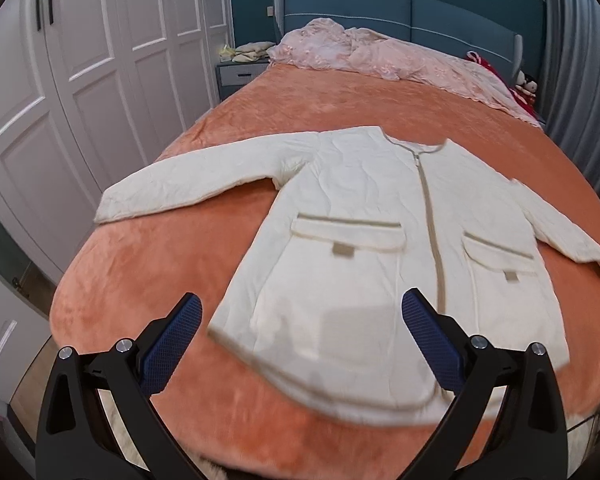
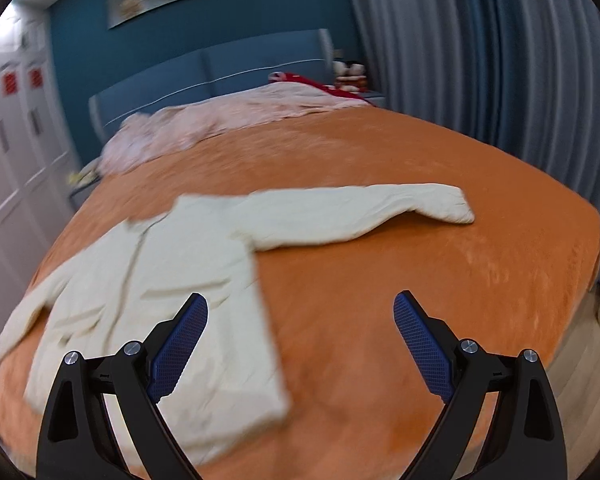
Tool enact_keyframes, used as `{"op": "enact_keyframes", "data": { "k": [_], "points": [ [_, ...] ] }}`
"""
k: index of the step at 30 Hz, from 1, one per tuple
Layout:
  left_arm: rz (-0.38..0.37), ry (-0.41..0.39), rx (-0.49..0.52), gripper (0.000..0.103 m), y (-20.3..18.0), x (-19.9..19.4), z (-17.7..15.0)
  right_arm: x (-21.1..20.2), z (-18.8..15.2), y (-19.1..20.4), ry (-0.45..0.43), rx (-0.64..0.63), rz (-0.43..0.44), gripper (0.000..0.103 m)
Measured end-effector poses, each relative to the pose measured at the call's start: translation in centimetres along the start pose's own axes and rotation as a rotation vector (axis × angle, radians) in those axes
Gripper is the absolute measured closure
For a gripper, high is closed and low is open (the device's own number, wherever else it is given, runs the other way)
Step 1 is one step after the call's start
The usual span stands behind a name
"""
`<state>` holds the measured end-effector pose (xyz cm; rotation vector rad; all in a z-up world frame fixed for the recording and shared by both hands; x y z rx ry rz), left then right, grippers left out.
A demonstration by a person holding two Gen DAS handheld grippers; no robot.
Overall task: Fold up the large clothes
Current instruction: 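Grasp the cream jacket sleeve cuff with the right gripper and lift it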
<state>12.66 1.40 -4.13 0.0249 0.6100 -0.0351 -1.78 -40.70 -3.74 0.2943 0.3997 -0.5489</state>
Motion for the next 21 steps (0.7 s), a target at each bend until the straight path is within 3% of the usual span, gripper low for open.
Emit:
{"op": "enact_keyframes", "data": {
  "k": [7, 14, 19, 21],
  "points": [
    [0.054, 0.010, 0.000, 0.005, -1.9, 7.1, 2.6, 12.9, 2.4, -8.0, 0.018, 0.191, -0.098, 0.011],
    [0.094, 0.028, 0.021, 0.005, -3.7, 13.0, 3.8, 23.1, 2.0, -14.7, 0.042, 0.434, -0.200, 0.011],
    [0.120, 0.050, 0.021, 0.005, -4.2, 16.4, 3.9, 26.0, 2.0, -17.8, -0.005, 0.585, -0.275, 0.012],
    [0.122, 0.056, 0.011, 0.005, -4.1, 17.4, 3.9, 26.5, 2.6, -17.9, -0.028, 0.615, -0.284, 0.027]
  ]
}}
Point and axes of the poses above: each gripper's, at about its wrist camera, not at the fingertips, and x roughly the way its jaws point, y to its left, z to its top, the point moved 1 cm from there along x, roughly the way its jaws point, and after that the axes turned 12 degrees about -y, right-handed, at the moved point
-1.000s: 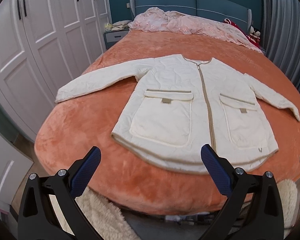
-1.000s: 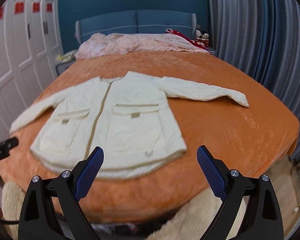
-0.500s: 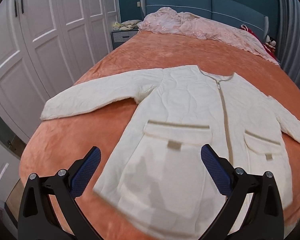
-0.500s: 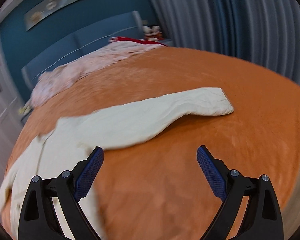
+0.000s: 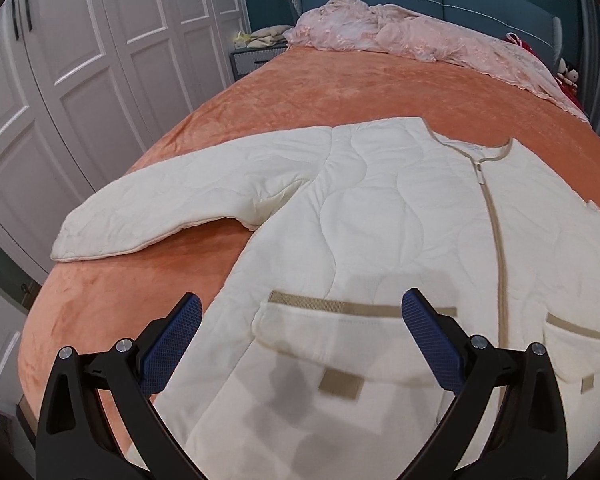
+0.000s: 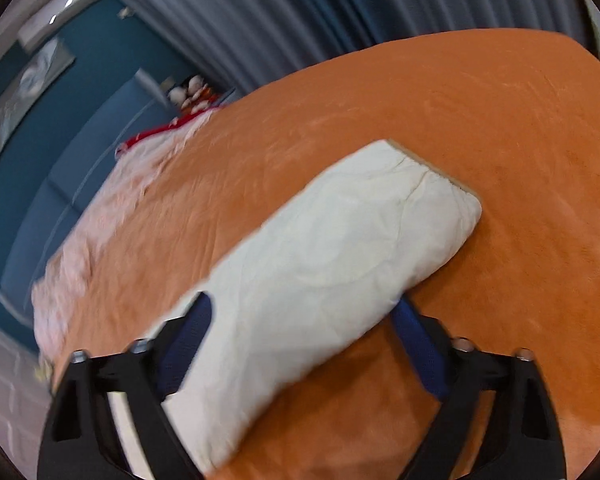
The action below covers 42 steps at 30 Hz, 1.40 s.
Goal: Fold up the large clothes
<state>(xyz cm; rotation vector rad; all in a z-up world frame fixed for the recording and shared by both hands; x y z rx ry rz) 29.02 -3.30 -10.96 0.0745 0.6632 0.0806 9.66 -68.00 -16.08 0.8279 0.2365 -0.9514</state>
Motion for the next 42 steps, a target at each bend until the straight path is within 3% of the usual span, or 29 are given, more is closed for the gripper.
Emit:
{"op": "enact_keyframes", "data": {
  "k": [1, 2, 5, 8, 11, 13, 16, 20, 23, 26, 31, 33, 35, 38, 42],
  "points": [
    [0.001, 0.001, -0.003, 0.005, 0.0, 0.4, 0.0, 0.2, 0.2, 0.5, -0.002, -0.003, 0.004, 0.039],
    [0.002, 0.002, -0.004, 0.005, 0.0, 0.7, 0.1, 0.5, 0.6, 1.5, -0.002, -0.021, 0.023, 0.058],
    [0.012, 0.002, -0.006, 0.005, 0.2, 1.6, 0.2, -0.4, 1.3, 6.4, -0.027, -0.124, 0.126, 0.086],
    [0.022, 0.001, -0.016, 0.005, 0.7, 2.1, 0.2, -3.5, 1.0, 13.7, -0.060, -0.227, 0.312, 0.093],
    [0.030, -0.003, -0.036, 0.005, 1.7, 2.2, 0.1, -8.1, -2.1, 21.7, -0.061, -0.379, 0.527, 0.095],
    [0.034, -0.004, -0.055, 0.005, 2.5, 2.3, 0.1, -11.1, -5.4, 26.4, -0.033, -0.470, 0.667, 0.096],
    [0.030, 0.002, -0.083, 0.005, 3.9, 2.3, -0.1, -16.0, -12.9, 32.7, 0.058, -0.611, 0.877, 0.096],
    [0.029, -0.010, -0.094, 0.005, 5.8, 2.2, 0.0, -19.4, -22.5, 36.6, 0.170, -0.782, 1.019, 0.097],
    [0.015, -0.012, -0.119, 0.005, 7.3, 2.4, 0.2, -20.2, -28.2, 37.0, 0.272, -0.860, 1.057, 0.097],
    [-0.018, -0.005, -0.150, 0.005, 8.5, 2.9, 0.5, -20.2, -32.9, 35.5, 0.364, -0.934, 1.038, 0.094],
    [-0.143, 0.044, -0.231, 0.005, 8.6, 4.4, 1.2, -21.1, -36.9, 33.3, 0.450, -1.019, 0.987, 0.085],
    [-0.217, 0.072, -0.295, 0.005, 8.1, 5.1, 1.7, -21.8, -36.3, 31.8, 0.466, -0.971, 0.983, 0.073],
    [-0.300, 0.116, -0.367, 0.005, 6.9, 5.9, 2.0, -22.2, -33.4, 29.9, 0.429, -0.896, 0.968, 0.037],
    [-0.374, 0.151, -0.423, 0.005, 5.0, 7.0, 2.3, -21.8, -29.1, 26.7, 0.378, -0.792, 0.890, 0.035],
    [-0.384, 0.248, -0.431, 0.005, 1.7, 9.6, 1.2, -18.1, -23.8, 22.1, 0.348, -0.669, 0.704, 0.035]
  ]
}}
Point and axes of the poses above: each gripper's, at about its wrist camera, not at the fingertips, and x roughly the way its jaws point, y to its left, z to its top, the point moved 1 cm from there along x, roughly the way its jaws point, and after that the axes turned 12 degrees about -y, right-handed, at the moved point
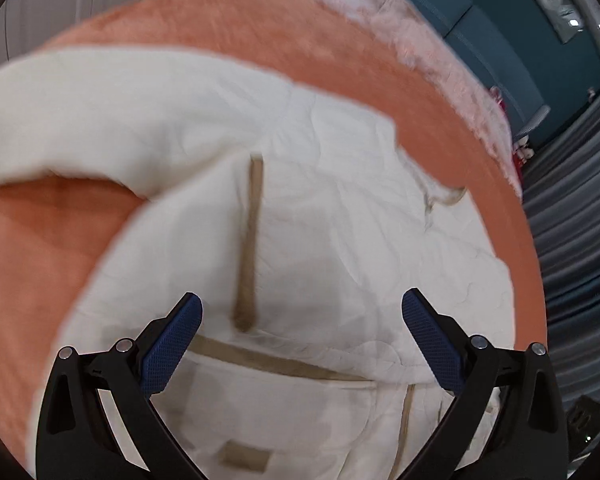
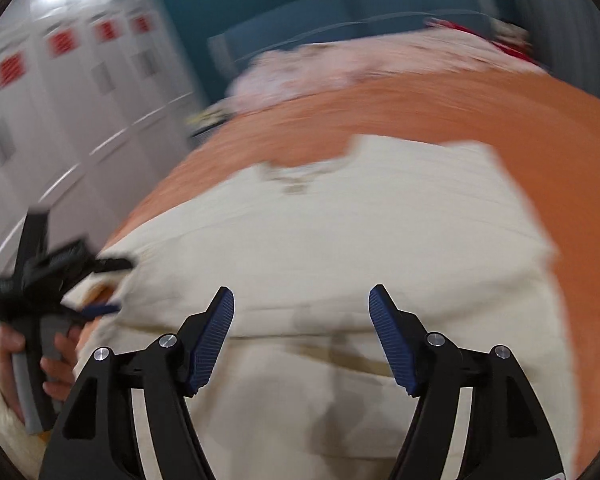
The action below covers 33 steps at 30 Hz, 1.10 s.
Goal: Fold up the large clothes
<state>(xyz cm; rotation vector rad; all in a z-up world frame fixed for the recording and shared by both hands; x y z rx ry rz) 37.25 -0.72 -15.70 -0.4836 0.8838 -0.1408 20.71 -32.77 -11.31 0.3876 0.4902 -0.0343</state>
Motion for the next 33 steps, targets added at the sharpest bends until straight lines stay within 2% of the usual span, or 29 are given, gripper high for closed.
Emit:
{"op": "enact_keyframes", "data": {
  "k": [2, 3, 5, 6, 7, 8, 9, 10, 11, 12, 15, 17, 22, 27, 29, 31, 32, 33],
  "points": [
    [0.020, 0.020, -0.018, 0.006, -0.2, 1.2, -0.5, -0.8, 0.2, -4.0, -0.010, 0.097, -0.096, 0.034],
    [0.039, 0.012, -0.009, 0.010, -0.3, 1.4, -0.8, -1.1, 0.2, -6.1, -0.017, 0.158, -0.125, 0.034],
    [0.089, -0.013, 0.040, 0.030, -0.7, 1.5, -1.0, -0.9, 0.6, -8.8, -0.013, 0.238, -0.184, 0.035],
    [0.140, -0.026, 0.089, 0.046, -1.3, 1.7, -1.1, -0.4, 0.7, -9.8, -0.009, 0.264, -0.208, 0.035],
    [0.163, -0.034, 0.109, 0.051, -1.4, 1.7, -1.1, 0.0, 0.7, -10.5, -0.005, 0.284, -0.225, 0.042],
    [0.189, -0.045, 0.139, 0.056, -1.8, 1.8, -1.0, 0.6, 0.8, -11.1, 0.004, 0.307, -0.227, 0.055],
    [0.210, -0.055, 0.161, 0.070, -1.8, 1.9, -1.0, 1.3, 0.9, -11.5, 0.015, 0.323, -0.225, 0.063],
    [0.235, -0.070, 0.188, 0.084, -1.8, 1.8, -0.8, 1.7, 0.9, -11.9, 0.022, 0.329, -0.226, 0.077],
    [0.249, -0.083, 0.207, 0.087, -1.9, 1.7, -0.6, 2.0, 1.2, -11.9, 0.025, 0.322, -0.231, 0.087],
    [0.253, -0.097, 0.222, 0.091, -2.0, 1.5, -0.3, 1.9, 1.6, -11.5, 0.013, 0.297, -0.232, 0.092],
    [0.276, -0.160, 0.258, 0.093, -2.2, 0.7, 0.6, 1.1, 3.3, -8.7, -0.083, 0.157, -0.222, 0.094],
    [0.306, -0.180, 0.283, 0.093, -2.0, 1.0, 0.9, 0.9, 3.6, -7.5, -0.103, 0.101, -0.231, 0.095],
    [0.348, -0.167, 0.333, 0.092, -1.1, 2.9, -1.1, 3.7, 1.0, -9.2, 0.017, 0.094, -0.311, 0.095],
    [0.384, -0.249, 0.412, 0.091, -1.3, 3.4, -2.8, 3.7, 0.6, -9.2, 0.013, 0.068, -0.367, 0.091],
    [0.387, -0.265, 0.418, 0.091, -1.4, 3.4, -2.9, 2.3, 0.7, -8.3, -0.036, 0.053, -0.413, 0.087],
    [0.383, -0.278, 0.414, 0.091, -1.2, 3.4, -3.0, 0.2, 1.0, -5.8, -0.151, 0.002, -0.461, 0.084],
    [0.381, -0.283, 0.412, 0.091, -1.2, 3.4, -3.1, -0.8, 1.2, -4.1, -0.207, -0.028, -0.447, 0.079],
    [0.380, -0.287, 0.412, 0.091, -1.2, 3.3, -3.2, -0.9, 1.4, -2.8, -0.213, -0.049, -0.409, 0.079]
  ]
}}
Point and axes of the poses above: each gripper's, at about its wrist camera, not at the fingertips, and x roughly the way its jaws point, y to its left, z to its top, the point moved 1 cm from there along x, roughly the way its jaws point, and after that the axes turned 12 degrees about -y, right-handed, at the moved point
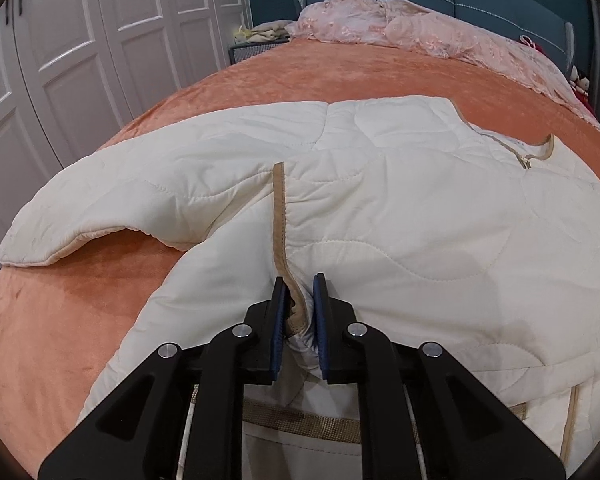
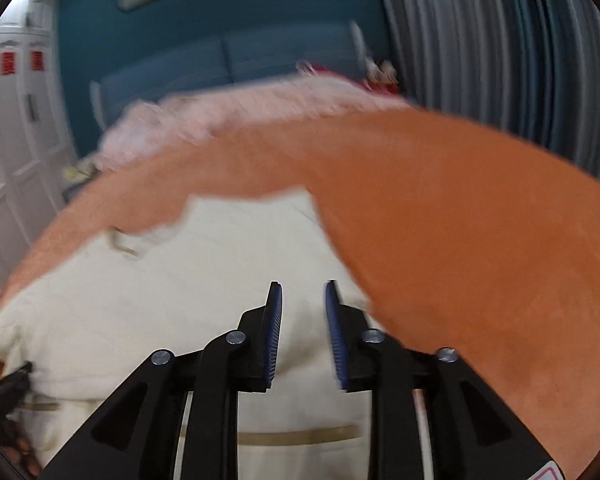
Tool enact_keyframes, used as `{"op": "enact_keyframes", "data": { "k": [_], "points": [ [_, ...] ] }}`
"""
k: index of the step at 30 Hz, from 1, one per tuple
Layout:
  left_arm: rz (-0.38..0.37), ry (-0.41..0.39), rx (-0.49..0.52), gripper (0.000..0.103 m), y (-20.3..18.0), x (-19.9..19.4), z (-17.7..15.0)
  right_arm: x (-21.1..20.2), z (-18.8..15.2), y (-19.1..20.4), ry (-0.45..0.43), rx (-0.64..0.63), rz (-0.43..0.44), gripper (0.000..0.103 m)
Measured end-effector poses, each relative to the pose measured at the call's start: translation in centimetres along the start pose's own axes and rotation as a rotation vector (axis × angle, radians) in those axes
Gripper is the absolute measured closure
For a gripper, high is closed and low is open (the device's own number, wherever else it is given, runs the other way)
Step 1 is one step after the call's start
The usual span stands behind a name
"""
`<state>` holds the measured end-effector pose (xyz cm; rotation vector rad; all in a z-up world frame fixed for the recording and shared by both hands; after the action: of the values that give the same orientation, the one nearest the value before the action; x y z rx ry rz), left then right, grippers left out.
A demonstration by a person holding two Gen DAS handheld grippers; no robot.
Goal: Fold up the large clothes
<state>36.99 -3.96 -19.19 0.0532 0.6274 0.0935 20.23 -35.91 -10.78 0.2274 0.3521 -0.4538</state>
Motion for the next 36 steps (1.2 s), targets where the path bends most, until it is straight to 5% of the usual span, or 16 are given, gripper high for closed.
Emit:
{"op": "enact_keyframes", "data": {
  "k": [4, 10, 36],
  "points": [
    [0.006, -0.011, 0.002, 0.090, -0.2, -0.2, -0.2, 2.2, -1.4, 5.6, 0.125, -0.106, 0.154, 0.080],
    [0.016, -0.021, 0.014, 0.090, -0.4, -0.3, -0.5, 5.6, -5.1, 7.5, 0.258, -0.143, 0.153, 0.080],
    [0.024, -0.056, 0.002, 0.086, -0.6, -0.4, -0.8, 5.0, -7.4, 9.2, 0.230, -0.224, 0.091, 0.080]
  ]
}}
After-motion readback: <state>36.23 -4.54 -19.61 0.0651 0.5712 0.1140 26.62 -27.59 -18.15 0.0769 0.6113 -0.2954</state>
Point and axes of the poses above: each gripper's, at about its wrist camera, not at the fingertips, and x roughly the way its jaws point, y to its left, z to its top, the point moved 1 cm from there along x, roughly the way its jaws point, and after that the axes turned 12 degrees about -y, right-handed, at the moved point
